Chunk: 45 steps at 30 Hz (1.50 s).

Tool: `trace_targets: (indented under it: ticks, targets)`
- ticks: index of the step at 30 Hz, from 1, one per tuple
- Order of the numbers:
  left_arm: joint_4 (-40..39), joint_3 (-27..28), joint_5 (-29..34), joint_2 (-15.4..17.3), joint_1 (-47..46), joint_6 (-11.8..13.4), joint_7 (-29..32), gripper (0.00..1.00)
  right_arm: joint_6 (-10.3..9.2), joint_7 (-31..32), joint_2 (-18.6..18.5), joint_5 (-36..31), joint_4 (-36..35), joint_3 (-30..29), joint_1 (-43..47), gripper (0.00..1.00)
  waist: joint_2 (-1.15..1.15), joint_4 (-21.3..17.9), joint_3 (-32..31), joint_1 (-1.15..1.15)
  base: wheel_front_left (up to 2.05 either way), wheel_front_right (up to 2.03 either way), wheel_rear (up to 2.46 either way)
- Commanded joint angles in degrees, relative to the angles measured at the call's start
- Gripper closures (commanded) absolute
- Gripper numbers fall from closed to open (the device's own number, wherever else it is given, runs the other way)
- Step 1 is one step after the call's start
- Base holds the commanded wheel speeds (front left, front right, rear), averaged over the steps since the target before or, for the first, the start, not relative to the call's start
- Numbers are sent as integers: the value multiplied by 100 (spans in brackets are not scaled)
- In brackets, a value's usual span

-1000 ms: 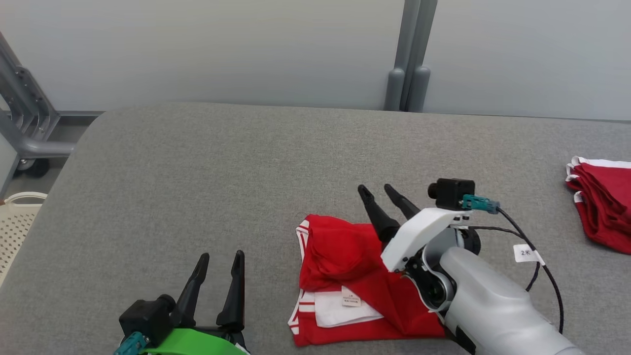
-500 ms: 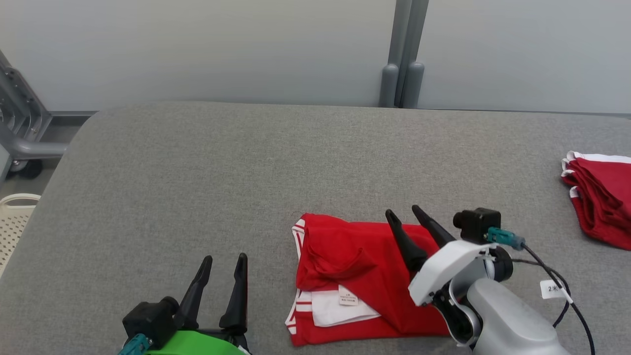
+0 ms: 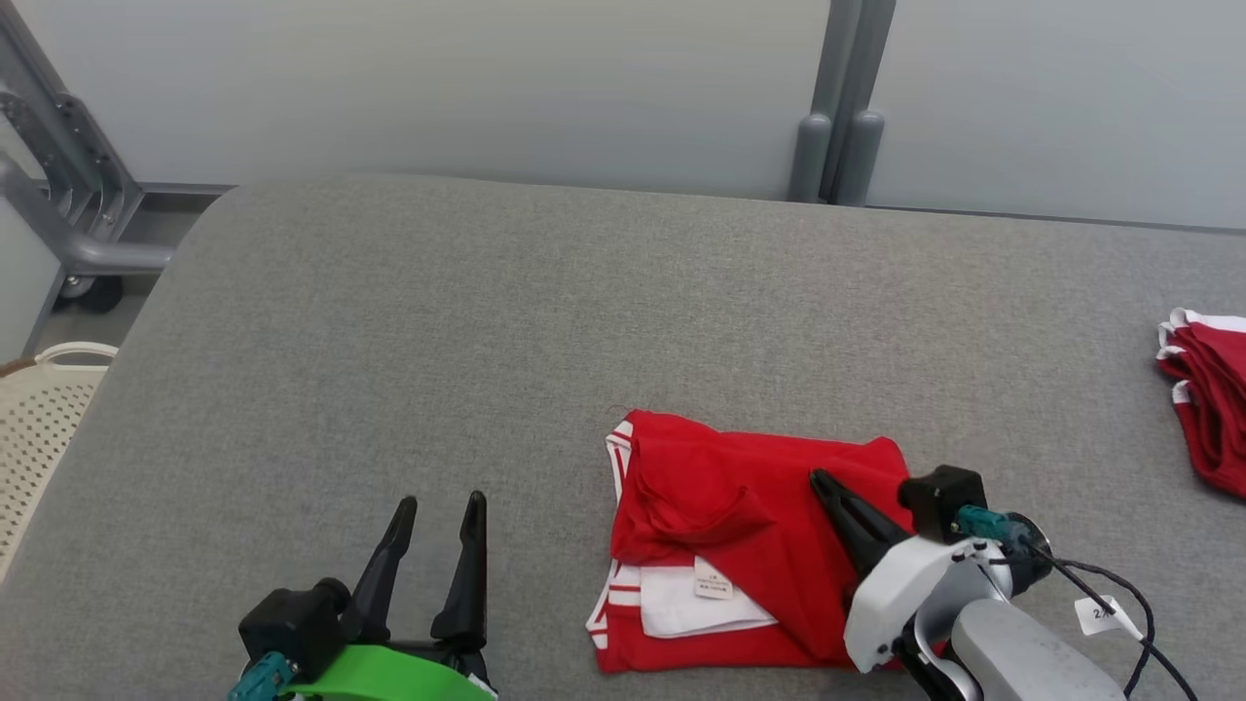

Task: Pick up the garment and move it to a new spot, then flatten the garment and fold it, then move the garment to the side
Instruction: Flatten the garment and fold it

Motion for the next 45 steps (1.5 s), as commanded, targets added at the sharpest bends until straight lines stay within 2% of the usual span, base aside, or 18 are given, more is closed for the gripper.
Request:
trace_targets:
  ticks: [1, 7, 19, 26, 34, 42, 45]
  targets:
    - [-6, 6, 7, 4, -106, 0, -22, 0, 0, -20, -90, -123, 71, 86, -6, 100, 30, 102, 64, 0, 0, 0, 0]
    - [41, 17, 3, -24, -186, -32, -34, 0, 0, -20, -271, -325, 342, 673, -150, 100, 30, 311, 151, 0, 0, 0, 0]
    - [63, 82, 5, -8, -211, -53, -78, 0, 0, -20, 219, 208, 546, 1633, -396, 100, 30, 497, 203, 0, 0, 0, 0]
    - [51, 118, 4, 10, -199, -18, -76, 0, 0, -20, 304, 652, 726, 2458, -631, 100, 30, 460, 203, 0, 0, 0, 0]
    - [39, 118, 9, 4, -126, 7, -82, 0, 0, -20, 207, 659, 226, 2208, -844, 100, 30, 305, 158, 0, 0, 0, 0]
    - [-15, 83, 44, 49, -43, 34, -67, 0, 0, -20, 45, 311, -396, 1273, -558, 100, 30, 62, 14, 0, 0, 0, 0]
    - [-32, 61, 63, 72, -22, 50, -48, 0, 0, -20, -52, 157, -529, 931, -435, 89, 30, -51, -49, 0, 0, 0, 0]
